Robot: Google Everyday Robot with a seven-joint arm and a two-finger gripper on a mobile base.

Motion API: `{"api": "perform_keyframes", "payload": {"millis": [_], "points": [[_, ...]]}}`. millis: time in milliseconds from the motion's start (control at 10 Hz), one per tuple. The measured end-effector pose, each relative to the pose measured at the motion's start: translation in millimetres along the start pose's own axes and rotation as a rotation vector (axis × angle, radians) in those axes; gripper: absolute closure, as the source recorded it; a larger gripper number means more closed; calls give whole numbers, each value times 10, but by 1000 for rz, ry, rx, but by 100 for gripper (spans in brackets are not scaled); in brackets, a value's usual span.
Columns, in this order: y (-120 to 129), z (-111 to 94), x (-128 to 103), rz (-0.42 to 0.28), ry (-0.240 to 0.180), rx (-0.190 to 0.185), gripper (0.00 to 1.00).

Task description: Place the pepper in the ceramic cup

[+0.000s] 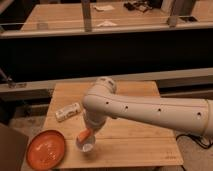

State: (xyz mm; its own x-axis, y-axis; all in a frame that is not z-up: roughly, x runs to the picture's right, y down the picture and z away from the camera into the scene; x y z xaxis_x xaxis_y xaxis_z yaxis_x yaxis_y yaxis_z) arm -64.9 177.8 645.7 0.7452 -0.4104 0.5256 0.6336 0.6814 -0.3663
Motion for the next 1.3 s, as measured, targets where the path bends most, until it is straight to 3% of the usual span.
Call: {"api": "perform_keyframes", "payload": {"millis": [800,1300], "points": [[-3,5,-22,-11,1,3,93],[-11,8,-36,-12,0,5,76]]}}
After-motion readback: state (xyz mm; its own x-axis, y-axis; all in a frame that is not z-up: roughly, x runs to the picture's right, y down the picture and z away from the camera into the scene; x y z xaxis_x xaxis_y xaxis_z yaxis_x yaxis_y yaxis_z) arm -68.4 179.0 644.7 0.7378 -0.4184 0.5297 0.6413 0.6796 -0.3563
